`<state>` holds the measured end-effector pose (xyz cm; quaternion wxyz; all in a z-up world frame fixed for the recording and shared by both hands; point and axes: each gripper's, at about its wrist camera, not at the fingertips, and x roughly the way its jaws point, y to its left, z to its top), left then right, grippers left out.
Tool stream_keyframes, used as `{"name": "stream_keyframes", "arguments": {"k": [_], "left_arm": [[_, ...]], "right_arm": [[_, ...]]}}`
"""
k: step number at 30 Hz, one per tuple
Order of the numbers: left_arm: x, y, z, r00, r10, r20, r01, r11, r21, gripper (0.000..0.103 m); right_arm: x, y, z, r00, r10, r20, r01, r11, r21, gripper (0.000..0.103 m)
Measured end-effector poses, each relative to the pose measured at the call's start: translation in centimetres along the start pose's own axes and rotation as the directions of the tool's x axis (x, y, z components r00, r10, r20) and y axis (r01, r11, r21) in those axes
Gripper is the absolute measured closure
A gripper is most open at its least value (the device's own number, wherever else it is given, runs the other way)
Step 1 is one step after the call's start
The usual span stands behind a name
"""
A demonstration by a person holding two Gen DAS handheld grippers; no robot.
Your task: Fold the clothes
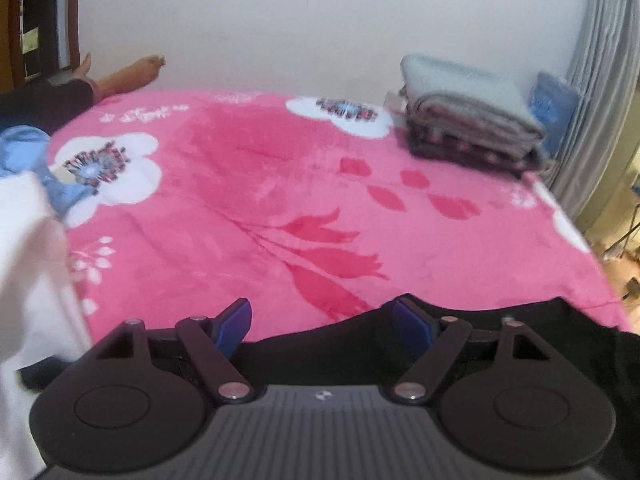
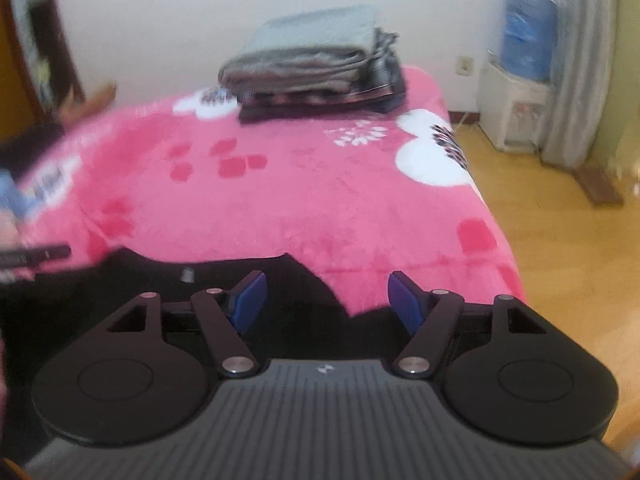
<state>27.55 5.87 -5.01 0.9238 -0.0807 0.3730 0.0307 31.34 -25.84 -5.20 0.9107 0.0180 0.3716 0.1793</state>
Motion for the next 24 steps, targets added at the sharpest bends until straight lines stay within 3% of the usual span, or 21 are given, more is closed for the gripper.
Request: {"name": "stream_keyframes", "arguments": {"k": [4,6,10,13,17,21,24], "left_arm": [[-5.6,-0.4,-0.8,0.999,-0.028,0.042,0.026,0.999,0.044,0.023],[-8.4,0.1,-1.6,0.997,-0.048,0.060,0.046,0.999,0.024,0.022],[-13.5,2.4,-4.7,0.995,-0.069,0.067,0.072,0.997,-0.033,0.021],[-15.6,4.5,-7.3,0.998,-0.034,0.047,0.036,0.999,-0.032,0.021],[-17.2,7.9,-10.1,0.999,0.032,0.032,-0.030,0.997,-0.075,0.023],[-17.8,9.1,-10.0,0.999,0.025,0.046,-0.021,0.997,-0.073,0.028],[-18.3,10.1,-10.0,0.998,0.019,0.056,-0.015,0.997,-0.072,0.030]], "right_arm": [[-6.0,0.8,-1.9,0.995,0.063,0.075,-0.069,0.995,0.069,0.035],[-8.7,1.6,-3.1,0.991,0.076,0.108,-0.085,0.993,0.079,0.035],[-12.2,3.6,-5.9,0.985,0.135,0.109,-0.150,0.977,0.150,0.035],[-14.9,5.0,-8.1,0.978,0.178,0.112,-0.198,0.959,0.202,0.035],[-16.2,9.0,-11.8,0.962,0.271,0.019,-0.269,0.941,0.208,0.036],[-17.1,14.3,-15.1,0.943,0.320,-0.090,-0.308,0.943,0.126,0.037],[-17.7,16.7,-16.6,0.923,0.366,-0.121,-0.348,0.926,0.143,0.040]]}}
